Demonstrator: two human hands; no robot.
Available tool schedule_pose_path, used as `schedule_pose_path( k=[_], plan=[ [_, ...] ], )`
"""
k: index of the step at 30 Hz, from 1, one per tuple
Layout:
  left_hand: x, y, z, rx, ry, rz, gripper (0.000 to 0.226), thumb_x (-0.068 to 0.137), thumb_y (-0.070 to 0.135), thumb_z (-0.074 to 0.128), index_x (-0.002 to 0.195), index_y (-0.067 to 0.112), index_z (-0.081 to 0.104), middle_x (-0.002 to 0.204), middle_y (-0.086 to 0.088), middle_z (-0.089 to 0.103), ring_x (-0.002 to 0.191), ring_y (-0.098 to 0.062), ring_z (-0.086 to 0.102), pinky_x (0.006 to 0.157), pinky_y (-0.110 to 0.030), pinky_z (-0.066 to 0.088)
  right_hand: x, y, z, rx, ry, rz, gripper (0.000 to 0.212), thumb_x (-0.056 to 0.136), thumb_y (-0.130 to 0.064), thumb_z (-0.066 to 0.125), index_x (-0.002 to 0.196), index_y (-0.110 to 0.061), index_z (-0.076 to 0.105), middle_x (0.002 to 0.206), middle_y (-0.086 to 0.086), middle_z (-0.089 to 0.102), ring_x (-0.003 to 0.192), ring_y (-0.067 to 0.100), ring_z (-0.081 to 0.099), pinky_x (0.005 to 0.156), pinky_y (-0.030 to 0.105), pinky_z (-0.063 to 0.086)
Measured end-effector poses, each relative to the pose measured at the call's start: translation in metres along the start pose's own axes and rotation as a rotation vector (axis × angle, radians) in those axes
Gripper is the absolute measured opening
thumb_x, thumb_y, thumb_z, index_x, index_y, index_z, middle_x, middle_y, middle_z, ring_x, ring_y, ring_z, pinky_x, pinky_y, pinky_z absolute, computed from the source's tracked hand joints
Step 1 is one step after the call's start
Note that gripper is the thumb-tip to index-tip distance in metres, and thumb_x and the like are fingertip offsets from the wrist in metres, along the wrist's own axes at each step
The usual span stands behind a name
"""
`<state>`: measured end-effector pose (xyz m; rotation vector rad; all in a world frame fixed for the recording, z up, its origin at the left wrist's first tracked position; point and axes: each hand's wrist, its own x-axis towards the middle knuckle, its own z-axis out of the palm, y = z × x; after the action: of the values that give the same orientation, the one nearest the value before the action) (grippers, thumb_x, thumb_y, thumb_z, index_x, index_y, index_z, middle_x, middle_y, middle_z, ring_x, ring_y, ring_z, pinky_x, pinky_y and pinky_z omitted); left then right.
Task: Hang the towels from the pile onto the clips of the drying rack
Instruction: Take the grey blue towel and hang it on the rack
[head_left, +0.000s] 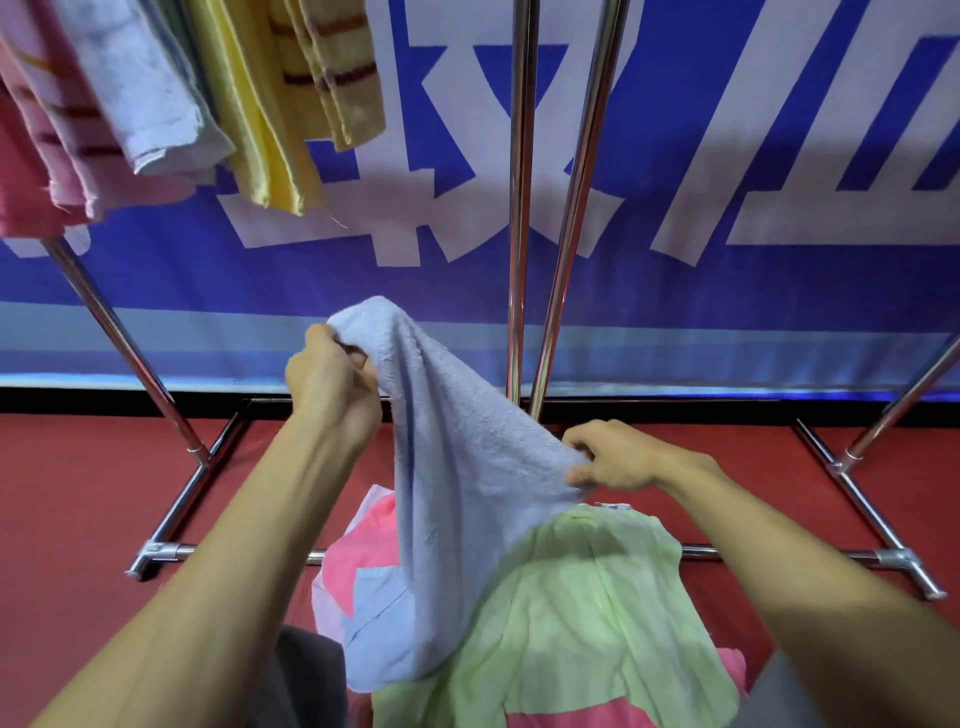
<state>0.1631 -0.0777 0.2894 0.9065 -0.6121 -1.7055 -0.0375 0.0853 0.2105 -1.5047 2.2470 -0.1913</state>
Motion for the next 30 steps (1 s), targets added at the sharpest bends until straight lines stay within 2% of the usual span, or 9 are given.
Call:
schedule_pose_path(
  k=[4, 8, 12, 14, 16, 19, 22, 26, 30],
  plan=[
    [0.005, 0.001, -0.004, -0.167, 0.033, -0.052, 0.025, 0.09, 0.001, 0.039, 0.07, 0.01, 0.05, 0.05, 0.003, 0.05, 0.045, -0.008, 0.048, 0.047, -0.017, 0.044, -0.002, -0.001, 0.001, 0.079, -0.048, 0.097, 0.03, 0.083, -0.01, 0.067, 0.063, -0.021, 0.047, 0.061, -0.004, 0.054, 0.063, 0.015, 0.053, 0.05, 0.017, 0.039],
    [0.006, 0.001, -0.006, -0.051, 0.076, -0.01, 0.022, 0.089, 0.004, 0.042, 0.07, 0.012, 0.048, 0.06, 0.0, 0.041, 0.05, -0.011, 0.04, 0.046, -0.019, 0.037, -0.011, -0.012, -0.016, 0.428, -0.139, 0.103, 0.025, 0.085, -0.001, 0.067, 0.065, -0.008, 0.053, 0.059, 0.011, 0.062, 0.048, 0.012, 0.059, 0.047, 0.019, 0.048],
    [-0.004, -0.011, -0.006, 0.197, -0.094, 0.048, 0.014, 0.087, 0.006, 0.047, 0.075, 0.01, 0.053, 0.065, -0.003, 0.044, 0.052, -0.013, 0.041, 0.046, -0.018, 0.034, -0.025, -0.038, -0.041, 1.038, 0.094, 0.0, 0.01, 0.085, -0.005, 0.067, 0.076, -0.008, 0.063, 0.057, 0.003, 0.057, 0.045, 0.007, 0.048, 0.041, 0.015, 0.036],
    [-0.014, -0.018, -0.002, 0.313, -0.233, 0.1, 0.005, 0.087, 0.009, 0.052, 0.084, 0.01, 0.055, 0.075, -0.008, 0.045, 0.062, -0.016, 0.043, 0.054, -0.023, 0.038, -0.027, -0.046, -0.045, 1.254, 0.155, 0.024, 0.006, 0.085, -0.009, 0.067, 0.081, -0.009, 0.062, 0.06, -0.001, 0.052, 0.047, 0.005, 0.046, 0.04, 0.014, 0.032],
    [-0.021, -0.027, 0.003, 0.458, -0.298, 0.222, 0.011, 0.09, 0.014, 0.056, 0.083, 0.007, 0.062, 0.082, -0.006, 0.058, 0.075, -0.018, 0.053, 0.068, -0.029, 0.047, -0.027, -0.051, -0.045, 1.393, 0.192, 0.036, 0.007, 0.085, -0.012, 0.067, 0.079, -0.011, 0.063, 0.061, -0.003, 0.049, 0.046, 0.005, 0.042, 0.04, 0.015, 0.028],
    [-0.031, -0.034, 0.006, 0.605, -0.351, 0.359, 0.013, 0.092, 0.018, 0.06, 0.086, 0.016, 0.071, 0.088, 0.003, 0.072, 0.088, -0.015, 0.066, 0.082, -0.031, 0.054, -0.027, -0.057, -0.047, 1.48, 0.201, 0.064, 0.01, 0.084, -0.012, 0.068, 0.075, -0.013, 0.064, 0.058, -0.005, 0.046, 0.043, 0.006, 0.039, 0.039, 0.016, 0.023],
    [-0.04, -0.039, 0.006, 0.667, -0.426, 0.382, 0.012, 0.089, 0.014, 0.063, 0.081, 0.016, 0.071, 0.077, 0.007, 0.072, 0.076, -0.005, 0.066, 0.072, -0.022, 0.054, -0.027, -0.063, -0.042, 1.445, 0.167, 0.129, 0.011, 0.085, -0.008, 0.066, 0.075, -0.012, 0.062, 0.052, -0.005, 0.052, 0.038, 0.005, 0.04, 0.039, 0.017, 0.021],
    [-0.046, -0.044, 0.007, 0.766, -0.477, 0.46, 0.01, 0.087, 0.017, 0.066, 0.08, 0.021, 0.072, 0.079, 0.007, 0.073, 0.079, -0.007, 0.069, 0.077, -0.023, 0.054, -0.024, -0.068, -0.039, 1.467, 0.117, 0.197, 0.005, 0.084, -0.01, 0.067, 0.082, -0.01, 0.062, 0.051, -0.005, 0.056, 0.034, 0.006, 0.039, 0.04, 0.019, 0.022],
    [-0.05, -0.048, 0.006, 0.913, -0.559, 0.579, 0.006, 0.086, 0.021, 0.068, 0.082, 0.02, 0.072, 0.079, 0.012, 0.073, 0.076, 0.002, 0.066, 0.073, -0.014, 0.049, -0.024, -0.068, -0.038, 1.537, 0.101, 0.255, 0.005, 0.085, -0.012, 0.067, 0.082, -0.011, 0.064, 0.059, -0.003, 0.063, 0.032, 0.004, 0.038, 0.035, 0.017, 0.025]
  ],
)
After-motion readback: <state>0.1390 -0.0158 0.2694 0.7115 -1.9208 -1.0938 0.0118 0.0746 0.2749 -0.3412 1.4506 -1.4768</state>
